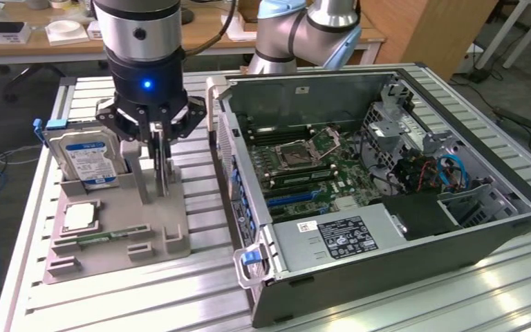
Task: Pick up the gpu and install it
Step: 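Pick up the gpu and move the gpu toward the slot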
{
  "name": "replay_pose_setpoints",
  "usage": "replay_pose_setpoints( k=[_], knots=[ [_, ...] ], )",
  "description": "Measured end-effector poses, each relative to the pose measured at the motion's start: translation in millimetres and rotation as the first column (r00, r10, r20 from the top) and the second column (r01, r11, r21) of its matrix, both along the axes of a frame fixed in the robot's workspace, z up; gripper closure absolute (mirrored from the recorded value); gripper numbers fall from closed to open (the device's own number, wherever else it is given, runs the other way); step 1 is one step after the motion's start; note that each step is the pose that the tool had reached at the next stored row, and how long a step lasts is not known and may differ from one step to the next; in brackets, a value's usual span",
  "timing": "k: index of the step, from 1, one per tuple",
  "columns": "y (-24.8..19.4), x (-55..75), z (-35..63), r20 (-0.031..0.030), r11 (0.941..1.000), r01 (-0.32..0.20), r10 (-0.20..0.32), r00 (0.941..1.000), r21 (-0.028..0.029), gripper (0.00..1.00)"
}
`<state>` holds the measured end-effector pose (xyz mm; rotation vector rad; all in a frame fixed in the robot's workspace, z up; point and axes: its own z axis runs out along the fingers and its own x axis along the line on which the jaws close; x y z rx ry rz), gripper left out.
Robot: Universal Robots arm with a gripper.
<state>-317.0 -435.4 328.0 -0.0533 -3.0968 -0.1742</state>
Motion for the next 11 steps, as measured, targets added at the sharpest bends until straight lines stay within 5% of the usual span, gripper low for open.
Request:
replay_pose_setpoints(
  k=[6,11],
  knots=[
    [0.0,0.0,4.7,0.0001,1.0000,0.000,0.000,1.0000,0.0000,0.73],
    [0.0,0.0,6.9,-0.0002,1.0000,0.000,0.000,1.0000,-0.0054,0.73]
  ],
)
